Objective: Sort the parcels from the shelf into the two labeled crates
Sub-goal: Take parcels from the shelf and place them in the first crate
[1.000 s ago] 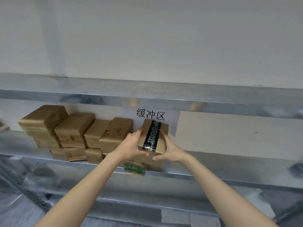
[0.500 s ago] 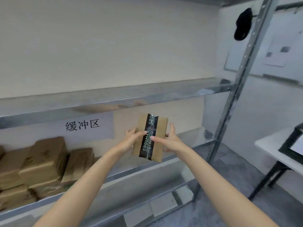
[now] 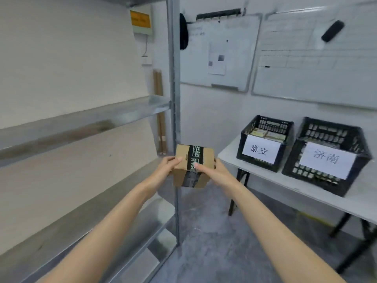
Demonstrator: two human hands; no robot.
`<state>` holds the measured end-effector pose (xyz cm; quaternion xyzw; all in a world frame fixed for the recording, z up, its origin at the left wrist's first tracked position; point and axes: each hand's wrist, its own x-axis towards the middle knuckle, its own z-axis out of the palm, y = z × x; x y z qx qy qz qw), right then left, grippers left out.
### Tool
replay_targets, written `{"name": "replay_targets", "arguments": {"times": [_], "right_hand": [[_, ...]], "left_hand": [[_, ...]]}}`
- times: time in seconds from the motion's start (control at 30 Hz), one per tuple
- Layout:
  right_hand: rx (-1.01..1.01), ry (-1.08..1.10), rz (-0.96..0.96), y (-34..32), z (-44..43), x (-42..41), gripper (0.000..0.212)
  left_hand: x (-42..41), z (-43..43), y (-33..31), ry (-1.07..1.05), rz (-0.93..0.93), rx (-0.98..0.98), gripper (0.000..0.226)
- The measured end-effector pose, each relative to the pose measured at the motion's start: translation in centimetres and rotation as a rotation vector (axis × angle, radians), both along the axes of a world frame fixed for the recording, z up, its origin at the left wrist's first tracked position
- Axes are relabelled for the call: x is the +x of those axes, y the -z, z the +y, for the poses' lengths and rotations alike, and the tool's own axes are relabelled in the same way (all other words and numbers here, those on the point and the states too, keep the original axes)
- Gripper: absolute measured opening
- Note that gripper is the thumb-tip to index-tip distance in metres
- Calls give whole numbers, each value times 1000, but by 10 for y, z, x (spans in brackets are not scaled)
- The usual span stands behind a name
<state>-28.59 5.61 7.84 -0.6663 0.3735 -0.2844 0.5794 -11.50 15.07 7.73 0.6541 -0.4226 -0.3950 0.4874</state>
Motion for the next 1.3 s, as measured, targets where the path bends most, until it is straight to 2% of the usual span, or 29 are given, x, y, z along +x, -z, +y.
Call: {"name": "replay_targets", "arguments": {"times": [0.1, 0.13, 0.2, 0.33, 0.43, 0.6, 0.83, 1.0, 1.3], "right_hand": [[-7, 145, 34, 2, -44, -57, 66], [-11, 178, 46, 2, -59, -76, 69], [-40, 243, 79, 4, -88, -114, 64], [-157, 354, 148, 8, -141, -181, 50], [-217, 411, 184, 11, -168, -224, 48], [-251, 474, 186, 16, -199, -281, 58], [-293, 548, 188, 21, -244, -330, 84], [-328, 593, 238, 22, -291, -353, 97], [-447, 677, 335, 17, -412, -364, 105]], "left_hand": [[-48, -59, 2, 41, 12, 22, 90], [-64, -77, 2, 58, 15, 21, 92], [-96, -111, 3, 112, 27, 12, 93], [-152, -174, 9, 177, 86, -17, 80], [-192, -210, 14, 249, 90, -9, 80], [-249, -262, 20, 327, 8, -16, 86], [-301, -331, 29, 399, -64, -63, 118], [-330, -388, 31, 439, -54, -122, 110], [-353, -520, 25, 525, -45, -250, 85]]}}
